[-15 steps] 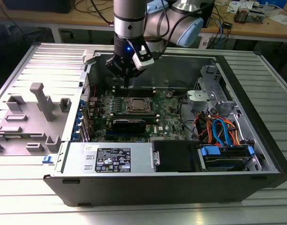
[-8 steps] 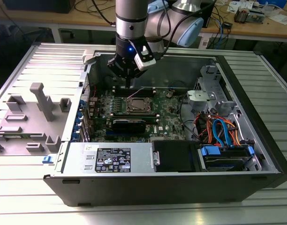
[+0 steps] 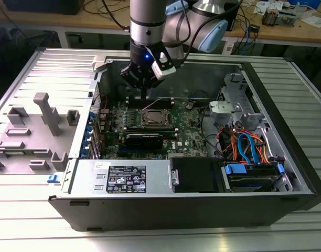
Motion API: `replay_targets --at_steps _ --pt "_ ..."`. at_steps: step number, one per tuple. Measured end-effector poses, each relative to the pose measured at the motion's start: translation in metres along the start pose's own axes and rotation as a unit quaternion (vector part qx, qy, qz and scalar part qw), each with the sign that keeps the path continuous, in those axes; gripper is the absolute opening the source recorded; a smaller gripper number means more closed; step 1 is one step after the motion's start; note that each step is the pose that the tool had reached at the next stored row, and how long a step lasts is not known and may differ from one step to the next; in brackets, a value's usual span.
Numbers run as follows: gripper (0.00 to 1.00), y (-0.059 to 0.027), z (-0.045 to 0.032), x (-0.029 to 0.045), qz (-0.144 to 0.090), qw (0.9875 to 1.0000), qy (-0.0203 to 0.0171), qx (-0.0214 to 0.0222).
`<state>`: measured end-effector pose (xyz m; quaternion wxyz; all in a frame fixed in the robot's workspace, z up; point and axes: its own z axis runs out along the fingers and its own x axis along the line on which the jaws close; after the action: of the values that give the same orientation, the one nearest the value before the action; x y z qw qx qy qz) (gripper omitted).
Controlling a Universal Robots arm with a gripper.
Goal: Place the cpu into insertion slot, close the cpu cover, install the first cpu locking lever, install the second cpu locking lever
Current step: 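Install the first cpu locking lever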
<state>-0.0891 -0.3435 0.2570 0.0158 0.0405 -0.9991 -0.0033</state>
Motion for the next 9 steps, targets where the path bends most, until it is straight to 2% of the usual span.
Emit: replay_targets --at_steps 3,9 --pt "0.11 -0.0001 0.0011 -0.0007 -0.001 1.0 -0.0037 0.0006" --pt "0.11 -0.0001 0.0014 -0.0007 -0.003 1.0 -0.004 0.0005"
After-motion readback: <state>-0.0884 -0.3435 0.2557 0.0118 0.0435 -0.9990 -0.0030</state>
